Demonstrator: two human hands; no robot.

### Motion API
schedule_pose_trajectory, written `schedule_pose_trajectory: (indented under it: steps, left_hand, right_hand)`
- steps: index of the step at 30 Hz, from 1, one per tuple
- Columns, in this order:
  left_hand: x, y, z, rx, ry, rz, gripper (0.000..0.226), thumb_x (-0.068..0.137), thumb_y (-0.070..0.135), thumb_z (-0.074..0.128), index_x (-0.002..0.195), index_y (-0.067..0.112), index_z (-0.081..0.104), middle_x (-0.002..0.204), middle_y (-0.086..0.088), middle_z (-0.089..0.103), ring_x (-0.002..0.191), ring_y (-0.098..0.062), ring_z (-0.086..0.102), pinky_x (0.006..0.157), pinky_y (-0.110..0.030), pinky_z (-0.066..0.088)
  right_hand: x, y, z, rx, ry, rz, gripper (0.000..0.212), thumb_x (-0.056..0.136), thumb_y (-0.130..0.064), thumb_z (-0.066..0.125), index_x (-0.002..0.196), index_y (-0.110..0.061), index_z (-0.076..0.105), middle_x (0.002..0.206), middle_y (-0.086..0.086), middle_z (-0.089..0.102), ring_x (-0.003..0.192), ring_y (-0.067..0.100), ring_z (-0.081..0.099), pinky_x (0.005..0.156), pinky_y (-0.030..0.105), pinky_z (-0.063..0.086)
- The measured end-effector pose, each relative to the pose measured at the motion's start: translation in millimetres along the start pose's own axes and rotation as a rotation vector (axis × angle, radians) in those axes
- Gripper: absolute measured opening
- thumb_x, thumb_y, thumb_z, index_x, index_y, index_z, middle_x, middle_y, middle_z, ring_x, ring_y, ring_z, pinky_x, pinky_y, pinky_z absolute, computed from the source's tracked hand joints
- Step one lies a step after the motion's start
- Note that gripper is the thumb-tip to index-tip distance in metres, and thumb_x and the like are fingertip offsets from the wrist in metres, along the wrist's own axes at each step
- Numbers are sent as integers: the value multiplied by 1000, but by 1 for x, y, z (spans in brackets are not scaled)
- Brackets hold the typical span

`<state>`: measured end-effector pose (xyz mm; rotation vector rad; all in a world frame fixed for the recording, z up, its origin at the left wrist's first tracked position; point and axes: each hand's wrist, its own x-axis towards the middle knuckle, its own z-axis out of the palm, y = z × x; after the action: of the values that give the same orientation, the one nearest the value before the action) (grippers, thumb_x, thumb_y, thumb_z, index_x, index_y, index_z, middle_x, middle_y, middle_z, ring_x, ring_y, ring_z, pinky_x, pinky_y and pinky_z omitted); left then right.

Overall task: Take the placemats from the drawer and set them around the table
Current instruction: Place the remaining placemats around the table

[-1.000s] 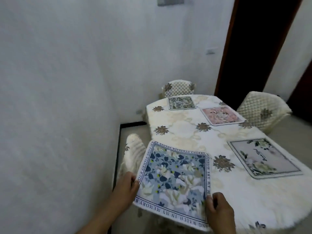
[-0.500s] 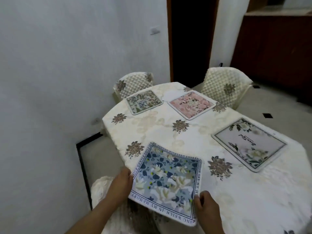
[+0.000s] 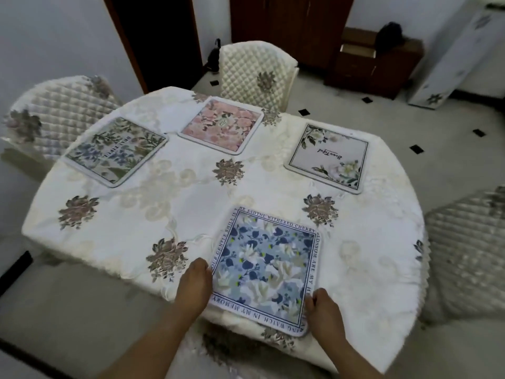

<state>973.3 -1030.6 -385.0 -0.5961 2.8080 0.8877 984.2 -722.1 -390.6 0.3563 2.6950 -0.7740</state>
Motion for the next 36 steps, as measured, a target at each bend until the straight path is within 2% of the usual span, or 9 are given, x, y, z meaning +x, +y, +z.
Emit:
schedule_pose_trajectory:
  steps: [3,9,12,14,16,19,22,31,36]
  left_hand:
    - [-2,-18,4,36,-48,27,18,94,18,50,78,11,47,74,-4,48,68,-29,49,62,-35,37]
    - [-7,-31,6,87,-68,73,16,92,21,54,79,13,48,77,-5,53,73,-31,55,62,-36,40]
    - [-9,-42,12,219,-11,159,30,86,31,48,97,4,55,91,-15,57,84,-36,54,70,-41,46]
    - [-16,-37,23,260,11,254,44,86,32,45,115,1,54,110,-19,58,98,-37,53,84,-45,47]
    - [-26,-20,38,288,11,392,49,88,27,46,129,0,48,131,-22,52,120,-36,47,101,-47,41]
    - [-35,5,71,330,-97,547,54,95,27,39,142,1,36,149,-21,37,142,-32,27,114,-47,22]
    - [-37,12,90,358,-152,616,54,97,26,33,146,4,30,154,-18,30,146,-29,16,116,-48,16]
    - [-31,-35,63,418,-213,587,63,100,45,24,152,9,14,161,-9,9,149,-22,2,119,-41,10]
    - [11,7,73,331,-171,558,67,100,47,19,152,10,1,160,-8,-7,148,-20,-12,121,-39,-1]
  right_hand:
    - [-4,-2,7,-50,14,61,25,98,-32,44,79,-16,42,68,1,50,59,18,48,53,34,37]
    - [-12,1,22,0,115,101,24,98,-29,44,77,-16,41,73,3,51,62,20,49,59,40,48]
    - [-16,-2,27,-68,267,62,13,90,-22,49,85,-10,46,84,13,53,72,29,48,60,38,42]
    - [-20,-8,35,-159,334,-29,35,83,-27,44,105,-3,53,106,22,56,95,37,51,77,44,40]
    - [-23,-21,48,-202,314,-192,53,85,-31,41,128,-1,48,134,26,47,124,40,42,100,49,29]
    - [-21,-48,82,-272,163,-366,61,91,-35,42,144,-6,34,152,21,32,143,35,21,114,51,10]
    - [-18,-57,101,-327,62,-431,63,94,-37,36,149,-7,24,156,17,26,147,30,8,114,53,11]
    - [-29,21,63,-276,0,-352,66,96,-43,30,151,-8,19,159,11,16,148,25,6,118,44,12]
    - [7,-17,56,-244,29,-327,63,98,-40,27,150,-5,19,159,13,15,148,24,3,118,43,2]
